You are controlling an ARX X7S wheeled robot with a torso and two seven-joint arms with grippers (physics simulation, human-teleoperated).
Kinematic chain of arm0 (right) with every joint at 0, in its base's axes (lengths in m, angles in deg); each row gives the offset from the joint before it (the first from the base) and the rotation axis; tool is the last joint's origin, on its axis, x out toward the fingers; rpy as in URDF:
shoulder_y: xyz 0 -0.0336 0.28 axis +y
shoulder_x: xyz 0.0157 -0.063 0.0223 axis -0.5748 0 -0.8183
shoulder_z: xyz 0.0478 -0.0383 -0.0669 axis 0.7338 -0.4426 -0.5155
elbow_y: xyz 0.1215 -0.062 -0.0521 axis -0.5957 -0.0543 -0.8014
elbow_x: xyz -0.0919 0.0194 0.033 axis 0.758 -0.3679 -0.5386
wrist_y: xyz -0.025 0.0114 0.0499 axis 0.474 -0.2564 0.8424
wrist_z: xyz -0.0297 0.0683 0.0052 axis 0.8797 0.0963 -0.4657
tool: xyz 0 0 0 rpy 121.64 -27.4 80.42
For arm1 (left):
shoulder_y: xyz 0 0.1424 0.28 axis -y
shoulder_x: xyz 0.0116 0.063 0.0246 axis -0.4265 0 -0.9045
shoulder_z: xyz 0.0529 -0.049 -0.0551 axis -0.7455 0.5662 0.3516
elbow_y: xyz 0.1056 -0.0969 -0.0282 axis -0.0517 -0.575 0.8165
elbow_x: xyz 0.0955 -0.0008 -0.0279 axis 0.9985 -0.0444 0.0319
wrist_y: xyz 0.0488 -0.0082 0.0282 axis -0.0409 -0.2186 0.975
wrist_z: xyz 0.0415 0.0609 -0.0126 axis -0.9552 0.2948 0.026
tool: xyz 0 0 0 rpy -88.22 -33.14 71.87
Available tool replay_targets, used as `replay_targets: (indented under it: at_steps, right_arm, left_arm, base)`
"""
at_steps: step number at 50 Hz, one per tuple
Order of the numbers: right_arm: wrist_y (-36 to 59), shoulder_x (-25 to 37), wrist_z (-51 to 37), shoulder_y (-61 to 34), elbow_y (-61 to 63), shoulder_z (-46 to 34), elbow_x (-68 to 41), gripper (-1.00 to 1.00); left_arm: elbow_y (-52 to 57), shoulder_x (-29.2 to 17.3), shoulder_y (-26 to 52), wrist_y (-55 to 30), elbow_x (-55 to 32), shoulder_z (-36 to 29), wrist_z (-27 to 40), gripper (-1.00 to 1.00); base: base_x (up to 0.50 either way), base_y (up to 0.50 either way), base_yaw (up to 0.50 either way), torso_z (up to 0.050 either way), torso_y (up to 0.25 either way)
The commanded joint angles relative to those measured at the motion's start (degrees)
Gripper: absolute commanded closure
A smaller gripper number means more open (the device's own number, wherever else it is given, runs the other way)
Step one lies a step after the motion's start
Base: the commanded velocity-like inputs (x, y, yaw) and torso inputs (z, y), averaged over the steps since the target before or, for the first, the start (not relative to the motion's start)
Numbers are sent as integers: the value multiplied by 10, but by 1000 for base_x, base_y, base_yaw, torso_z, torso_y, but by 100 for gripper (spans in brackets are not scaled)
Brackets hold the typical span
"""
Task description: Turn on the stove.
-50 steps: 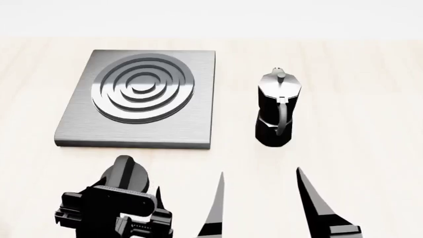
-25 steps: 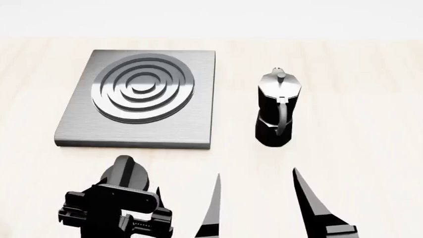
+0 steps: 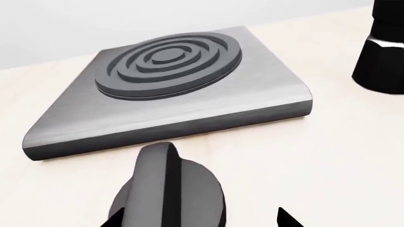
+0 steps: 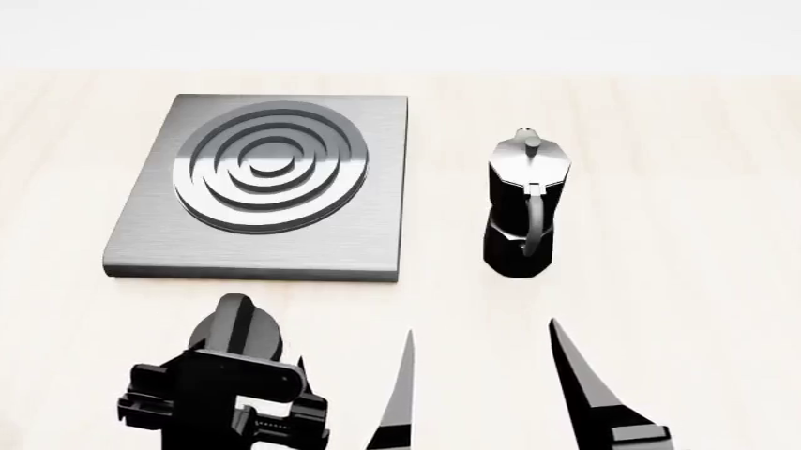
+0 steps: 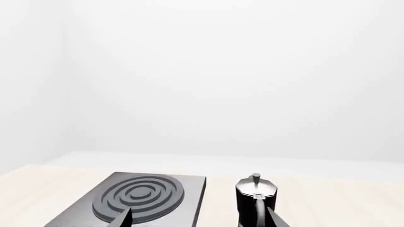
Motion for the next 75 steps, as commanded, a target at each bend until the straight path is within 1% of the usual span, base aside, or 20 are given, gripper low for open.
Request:
replay_targets:
  at_steps: [1,3,6,8,12,20,24,27,32,33,35,44,51,67,75]
  right_arm:
    - [-1,2,-2,-1,-2,-4,0,-100]
    - [-1,2,-2,-1,-3,-5,0,-100]
    - [-2,2,-2,-1,-5,-6,-1,-100]
    - [-2,3,-2,-1,-5,-7,-1,-100]
    - [-1,4,-3,-2,-3,-8,-2,-100]
    - [-3,5,-3,-3,-7,-11,-2,-100]
    - [-1,6,-4,-4,-5,-13,-3,-100]
    - [-1,7,-4,-4,-4,-14,-3,-100]
    - [-1,7,-5,-5,-5,-16,-3,-100]
    - [-1,7,-5,-5,-5,-16,-4,-100]
    - [-1,8,-5,-5,-5,-16,-4,-100]
    - [-1,10,-7,-6,-4,-18,-5,-100]
    - [-2,11,-8,-6,-4,-19,-7,-100]
    - [-3,16,-10,-6,-1,-16,-13,-100]
    - [-4,18,-11,-7,-2,-16,-14,-100]
  left_arm:
    - [-56,7,19,31,-1,-8,-2,-100]
    - [-50,5,20,25,-3,-10,0,-100]
    - [-75,9,28,41,-6,-9,-3,-100]
    - [-56,5,24,28,-8,-11,1,-100]
    - [-80,8,31,47,-15,-8,-2,-100]
    - [-44,3,19,29,-21,-17,5,-100]
    - [-60,8,18,43,-23,-20,3,-100]
    - [-38,5,10,32,-27,-24,7,-100]
    - [-41,8,8,39,-29,-31,7,-100]
    - [-21,4,2,27,-31,-33,11,-100]
    - [-16,4,1,24,-32,-35,12,-100]
    - [-23,6,3,31,-36,-46,11,-100]
    - [-9,3,7,19,-40,-52,16,-100]
    - [-60,18,54,20,-40,-71,16,-100]
    - [-109,29,75,41,-47,-82,12,-100]
  base:
    - [0,0,0,0,0]
    - [0,0,0,0,0]
    - [0,0,0,0,0]
    - [0,0,0,0,0]
    - [0,0,0,0,0]
    - [0,0,0,0,0]
    - [0,0,0,0,0]
    - [0,0,0,0,0]
    - [0,0,0,0,0]
    - [0,0,0,0,0]
    - [0,0,0,0,0]
    - [0,0,0,0,0]
    - [0,0,0,0,0]
    - [0,0,0,0,0]
    - [0,0,0,0,0]
